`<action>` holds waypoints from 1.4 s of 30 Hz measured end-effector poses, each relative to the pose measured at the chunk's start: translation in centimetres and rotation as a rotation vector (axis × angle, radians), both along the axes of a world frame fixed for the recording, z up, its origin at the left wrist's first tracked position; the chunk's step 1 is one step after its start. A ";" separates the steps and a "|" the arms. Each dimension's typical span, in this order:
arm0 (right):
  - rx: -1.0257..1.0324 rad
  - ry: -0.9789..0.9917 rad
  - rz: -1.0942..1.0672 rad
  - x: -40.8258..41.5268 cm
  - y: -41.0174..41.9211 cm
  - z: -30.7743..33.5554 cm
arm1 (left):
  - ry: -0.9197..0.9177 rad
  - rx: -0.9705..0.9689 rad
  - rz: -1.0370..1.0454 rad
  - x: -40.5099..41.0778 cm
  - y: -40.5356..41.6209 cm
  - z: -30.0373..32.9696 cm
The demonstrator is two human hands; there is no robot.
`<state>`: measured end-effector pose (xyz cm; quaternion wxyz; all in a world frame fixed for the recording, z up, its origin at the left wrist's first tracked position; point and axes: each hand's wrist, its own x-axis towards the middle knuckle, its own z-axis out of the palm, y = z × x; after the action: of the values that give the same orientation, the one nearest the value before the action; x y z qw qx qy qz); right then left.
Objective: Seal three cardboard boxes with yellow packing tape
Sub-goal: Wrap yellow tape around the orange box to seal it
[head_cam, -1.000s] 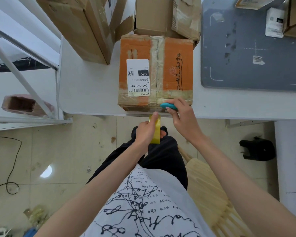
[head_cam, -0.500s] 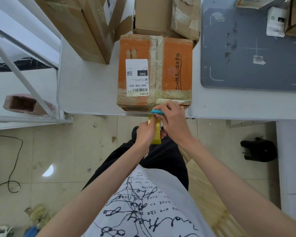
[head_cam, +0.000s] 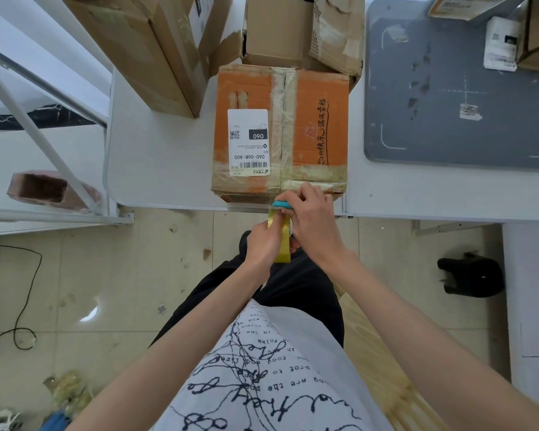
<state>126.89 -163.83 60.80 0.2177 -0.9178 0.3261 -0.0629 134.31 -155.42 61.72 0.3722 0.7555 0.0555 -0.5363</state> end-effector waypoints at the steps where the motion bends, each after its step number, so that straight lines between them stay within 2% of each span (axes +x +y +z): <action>1: 0.001 0.003 0.000 0.0 0.0 0.0 | -0.004 0.005 0.000 0.0 0.0 0.0; 10: -0.037 0.014 0.034 -0.1 0.0 0.4 | -0.010 0.006 -0.005 -0.2 0.1 -0.2; 18: 0.024 0.061 -0.023 -2.6 -1.9 -0.4 | 0.066 -0.003 0.048 0.3 0.6 -0.5; 22: 0.107 0.008 -0.023 -3.7 -2.3 -0.1 | 0.063 0.010 0.025 0.3 0.7 -0.7; 24: 0.231 -0.035 -0.054 -3.8 -2.0 -0.1 | 0.073 0.016 0.013 0.3 0.6 -0.6; 26: 0.444 -0.070 -0.149 -3.9 -1.6 -0.2 | 0.087 0.025 0.001 0.3 0.6 -0.6; 30: 1.237 -0.217 -0.483 -4.3 -0.7 0.2 | 0.088 0.034 -0.020 0.1 0.8 -0.5; 32: 1.495 -0.288 -0.582 -4.9 -0.4 0.2 | 0.079 0.055 -0.007 0.1 0.8 -0.4; 34: 1.599 -0.323 -0.639 -5.4 -0.2 -0.1 | 0.079 0.069 -0.002 0.2 0.9 -0.5; 37: 1.647 -0.344 -0.712 -5.7 0.4 -0.1 | 0.074 0.083 -0.067 0.4 1.3 -0.5; 42: 1.556 -0.258 -0.721 -4.9 1.4 1.2 | 0.084 0.077 -0.224 0.5 1.2 0.5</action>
<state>121.96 -162.41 62.04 0.7858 -0.3345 0.5202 0.0095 134.81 -154.23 62.20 0.2779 0.7478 0.0070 -0.6030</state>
